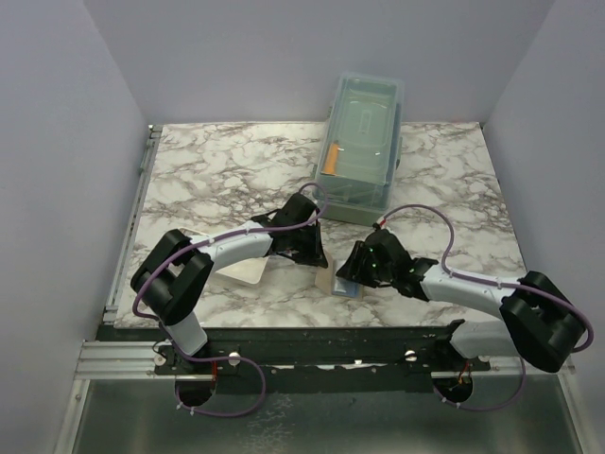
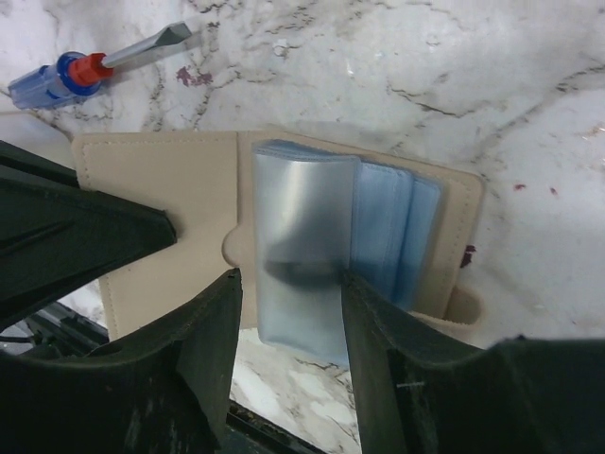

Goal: Put the credit cards into the card holder
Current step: Open the card holder at the center of the board.

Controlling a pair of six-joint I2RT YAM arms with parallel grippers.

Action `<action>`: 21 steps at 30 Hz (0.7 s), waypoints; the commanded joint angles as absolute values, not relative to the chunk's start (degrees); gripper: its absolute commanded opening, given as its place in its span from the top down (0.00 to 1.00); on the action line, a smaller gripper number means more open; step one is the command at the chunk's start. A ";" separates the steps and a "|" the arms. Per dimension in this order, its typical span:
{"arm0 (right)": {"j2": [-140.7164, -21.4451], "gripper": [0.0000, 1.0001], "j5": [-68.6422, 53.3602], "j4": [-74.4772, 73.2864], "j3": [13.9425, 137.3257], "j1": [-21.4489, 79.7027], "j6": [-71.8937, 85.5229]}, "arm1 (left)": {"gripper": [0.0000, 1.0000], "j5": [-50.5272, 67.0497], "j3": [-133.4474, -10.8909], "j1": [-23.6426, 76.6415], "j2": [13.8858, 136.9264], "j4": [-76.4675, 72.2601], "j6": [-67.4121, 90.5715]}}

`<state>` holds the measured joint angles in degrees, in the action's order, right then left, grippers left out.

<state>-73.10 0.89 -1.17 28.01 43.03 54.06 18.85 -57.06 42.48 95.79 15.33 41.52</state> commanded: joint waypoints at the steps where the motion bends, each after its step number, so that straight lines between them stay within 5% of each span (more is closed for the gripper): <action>1: -76.09 0.50 -3.99 4.50 27.51 42.80 54.40 | 1.00 20.17 -55.93 42.50 95.32 13.94 42.10; 14: -77.35 0.55 -13.50 20.86 24.26 42.63 55.81 | 1.00 18.02 -52.80 41.23 93.90 13.03 44.55; 21: -79.06 0.55 -16.65 25.42 23.22 42.53 55.72 | 0.85 18.88 -51.14 39.79 91.95 13.01 45.51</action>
